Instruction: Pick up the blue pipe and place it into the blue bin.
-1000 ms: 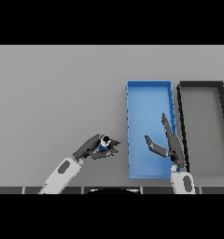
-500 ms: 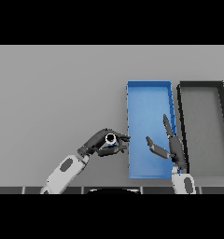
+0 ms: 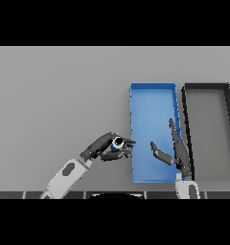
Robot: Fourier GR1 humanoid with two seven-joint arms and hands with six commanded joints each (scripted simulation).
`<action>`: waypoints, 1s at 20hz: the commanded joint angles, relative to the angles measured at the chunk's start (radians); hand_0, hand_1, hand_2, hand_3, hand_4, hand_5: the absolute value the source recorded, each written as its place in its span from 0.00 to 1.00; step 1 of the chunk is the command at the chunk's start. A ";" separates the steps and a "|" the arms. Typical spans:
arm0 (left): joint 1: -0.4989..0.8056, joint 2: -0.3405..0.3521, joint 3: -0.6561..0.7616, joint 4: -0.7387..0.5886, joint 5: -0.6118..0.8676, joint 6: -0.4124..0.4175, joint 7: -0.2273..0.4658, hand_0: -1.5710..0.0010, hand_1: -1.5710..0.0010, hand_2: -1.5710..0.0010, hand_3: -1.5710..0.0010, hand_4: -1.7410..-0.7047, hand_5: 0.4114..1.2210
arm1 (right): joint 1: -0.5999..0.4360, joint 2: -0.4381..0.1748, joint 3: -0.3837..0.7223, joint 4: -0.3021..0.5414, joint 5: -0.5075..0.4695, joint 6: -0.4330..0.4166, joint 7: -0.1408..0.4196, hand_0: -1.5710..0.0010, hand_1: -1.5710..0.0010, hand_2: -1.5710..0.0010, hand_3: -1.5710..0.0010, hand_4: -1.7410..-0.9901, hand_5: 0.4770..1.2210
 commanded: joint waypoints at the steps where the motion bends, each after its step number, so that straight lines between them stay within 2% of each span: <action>1: 0.005 0.002 -0.002 -0.004 -0.001 0.001 0.001 0.00 0.00 0.00 0.05 0.00 1.00 | 0.005 0.006 0.007 -0.011 -0.001 0.002 0.003 1.00 1.00 1.00 1.00 0.75 0.17; 3: 0.013 0.009 -0.003 -0.013 -0.003 0.000 0.001 0.00 0.00 0.00 0.05 0.00 1.00 | 0.003 -0.012 -0.013 -0.050 -0.094 0.059 -0.033 1.00 1.00 1.00 1.00 0.73 0.20; 5: -0.009 0.004 0.011 0.005 0.002 -0.003 0.012 0.00 0.00 0.00 0.05 0.00 1.00 | -0.013 -0.055 -0.026 -0.104 -0.243 0.172 -0.027 1.00 1.00 1.00 1.00 0.70 0.15; 8: 0.002 0.002 -0.004 0.002 -0.012 -0.006 0.001 0.00 0.00 0.00 0.05 0.00 1.00 | -0.069 -0.156 -0.016 -0.205 -0.392 0.293 0.072 1.00 1.00 1.00 1.00 0.61 0.08; 10: -0.012 -0.001 0.002 -0.003 -0.010 -0.007 0.003 0.00 0.00 0.00 0.05 0.00 1.00 | -0.121 -0.210 0.013 -0.273 -0.459 0.332 0.179 1.00 1.00 1.00 1.00 0.57 0.03; 13: -0.012 0.004 0.004 0.018 -0.015 -0.014 -0.005 0.00 0.00 0.00 0.05 0.00 1.00 | -0.208 -0.243 0.068 -0.284 -0.487 0.369 0.301 1.00 1.00 1.00 1.00 0.58 0.03; 17: -0.003 0.014 0.004 0.002 -0.012 -0.018 -0.012 0.00 0.00 0.00 0.06 0.00 1.00 | -0.330 -0.249 0.150 -0.279 -0.476 0.420 0.339 1.00 1.00 1.00 1.00 0.58 0.06; 20: -0.008 0.017 0.009 -0.007 -0.002 -0.029 -0.019 0.00 0.00 0.00 0.05 0.00 1.00 | -0.418 -0.221 0.205 -0.250 -0.471 0.438 0.391 1.00 1.00 1.00 1.00 0.65 0.07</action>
